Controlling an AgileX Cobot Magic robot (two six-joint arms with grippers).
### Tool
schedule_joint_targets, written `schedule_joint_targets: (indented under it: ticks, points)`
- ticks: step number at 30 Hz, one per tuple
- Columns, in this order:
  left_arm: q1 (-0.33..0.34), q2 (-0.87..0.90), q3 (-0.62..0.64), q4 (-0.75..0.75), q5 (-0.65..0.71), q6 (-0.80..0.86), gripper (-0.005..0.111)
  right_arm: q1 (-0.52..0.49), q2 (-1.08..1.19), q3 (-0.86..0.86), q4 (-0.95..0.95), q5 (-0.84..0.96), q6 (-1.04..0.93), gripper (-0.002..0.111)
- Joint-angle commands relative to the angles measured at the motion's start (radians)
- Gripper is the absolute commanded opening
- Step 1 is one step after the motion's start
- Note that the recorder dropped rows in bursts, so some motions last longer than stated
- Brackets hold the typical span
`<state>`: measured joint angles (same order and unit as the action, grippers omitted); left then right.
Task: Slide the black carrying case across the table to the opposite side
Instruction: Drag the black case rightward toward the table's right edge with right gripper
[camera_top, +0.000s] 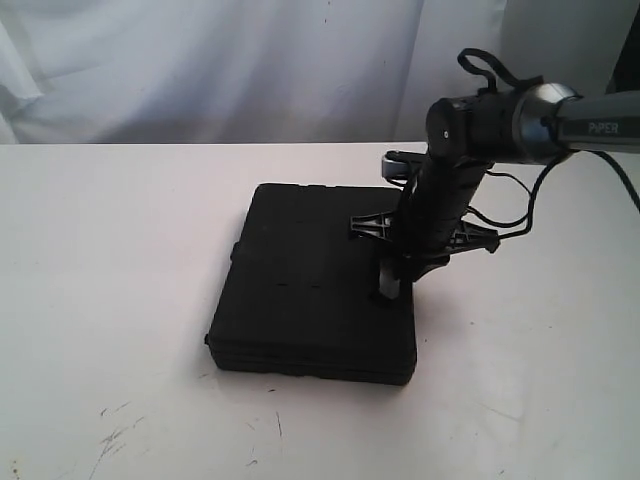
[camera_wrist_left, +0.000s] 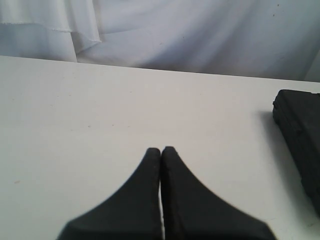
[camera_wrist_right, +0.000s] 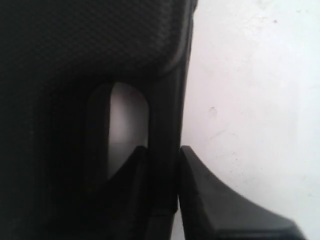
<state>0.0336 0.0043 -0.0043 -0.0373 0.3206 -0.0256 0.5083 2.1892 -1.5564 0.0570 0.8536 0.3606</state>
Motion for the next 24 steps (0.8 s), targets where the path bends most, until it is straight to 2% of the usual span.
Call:
schedule_joint_targets:
  ticks: [1, 10, 24]
  points:
    - [0.002, -0.004, 0.004, -0.004, -0.007, 0.001, 0.000, -0.008, -0.008, -0.007, -0.102, 0.081, -0.005, 0.000]
    - [0.002, -0.004, 0.004, -0.004, -0.007, 0.001, 0.000, -0.099, -0.038, -0.007, -0.182, 0.171, -0.033, 0.000]
    - [0.002, -0.004, 0.004, -0.004, -0.007, 0.001, 0.000, -0.240, -0.044, -0.007, -0.259, 0.206, -0.088, 0.000]
